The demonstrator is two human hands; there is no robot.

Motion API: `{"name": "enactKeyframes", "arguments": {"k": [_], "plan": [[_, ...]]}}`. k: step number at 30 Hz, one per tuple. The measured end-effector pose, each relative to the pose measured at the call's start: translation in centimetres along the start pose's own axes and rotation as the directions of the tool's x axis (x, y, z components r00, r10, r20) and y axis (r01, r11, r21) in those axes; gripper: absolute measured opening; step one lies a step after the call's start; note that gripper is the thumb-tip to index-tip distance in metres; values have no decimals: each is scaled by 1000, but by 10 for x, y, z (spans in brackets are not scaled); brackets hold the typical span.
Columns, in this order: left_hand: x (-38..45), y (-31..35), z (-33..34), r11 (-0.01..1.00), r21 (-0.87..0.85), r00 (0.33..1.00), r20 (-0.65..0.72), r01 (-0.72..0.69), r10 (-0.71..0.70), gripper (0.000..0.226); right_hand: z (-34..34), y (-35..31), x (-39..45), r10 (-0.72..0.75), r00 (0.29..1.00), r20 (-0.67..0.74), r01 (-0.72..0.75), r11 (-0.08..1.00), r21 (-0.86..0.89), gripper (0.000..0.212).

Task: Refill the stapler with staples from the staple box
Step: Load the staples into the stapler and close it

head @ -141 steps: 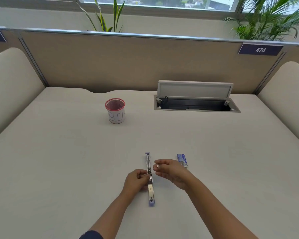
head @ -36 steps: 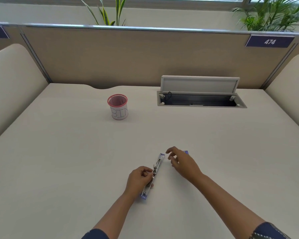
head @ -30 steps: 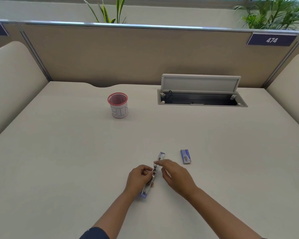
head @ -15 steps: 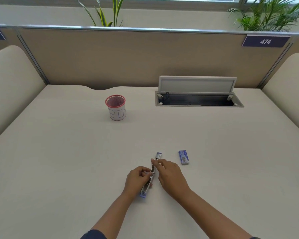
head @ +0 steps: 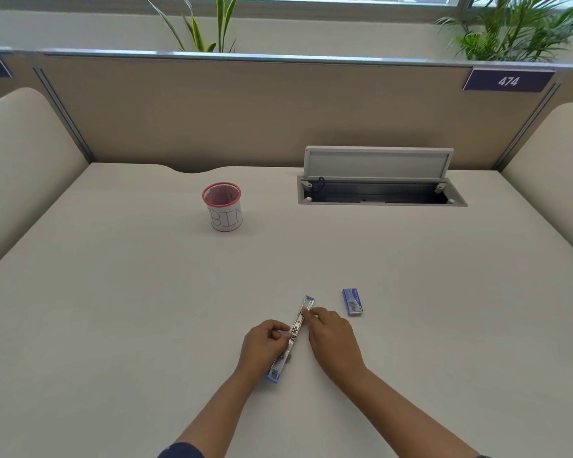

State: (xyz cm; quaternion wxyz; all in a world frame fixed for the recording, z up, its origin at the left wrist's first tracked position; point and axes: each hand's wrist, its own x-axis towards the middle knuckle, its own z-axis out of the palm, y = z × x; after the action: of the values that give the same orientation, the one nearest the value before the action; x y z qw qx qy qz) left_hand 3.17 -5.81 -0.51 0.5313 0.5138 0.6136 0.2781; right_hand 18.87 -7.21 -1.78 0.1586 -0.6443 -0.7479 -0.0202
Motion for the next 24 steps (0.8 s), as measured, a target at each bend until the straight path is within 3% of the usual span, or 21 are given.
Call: {"name": "enactKeyframes", "arguments": {"k": [7, 11, 14, 16, 21, 24], "plan": [[-1, 2, -1, 1000, -29, 1000, 1, 7, -7, 5, 0, -5, -1, -1, 997, 75, 2, 1000, -15, 67], [-2, 4, -2, 997, -73, 999, 4, 35, -35, 6, -7, -15, -11, 0, 994, 112, -19, 986, 168, 81], [0, 3, -5, 1000, -11, 999, -21, 29, -29, 13, -13, -24, -23, -213, 964, 157, 145, 921, 360, 70], [-1, 4, -7, 999, -33, 999, 5, 36, -36, 21, -13, -29, -27, -311, 942, 127, 240, 887, 394, 64], [-2, 5, -10, 987, -141, 997, 7, 77, -76, 29, -12, -32, -19, -246, 969, 12, 215, 867, 449, 39], [-1, 4, -9, 984, -152, 996, 13, 93, -92, 25, -15, -29, -14, -146, 987, 61, 94, 852, 515, 30]]}}
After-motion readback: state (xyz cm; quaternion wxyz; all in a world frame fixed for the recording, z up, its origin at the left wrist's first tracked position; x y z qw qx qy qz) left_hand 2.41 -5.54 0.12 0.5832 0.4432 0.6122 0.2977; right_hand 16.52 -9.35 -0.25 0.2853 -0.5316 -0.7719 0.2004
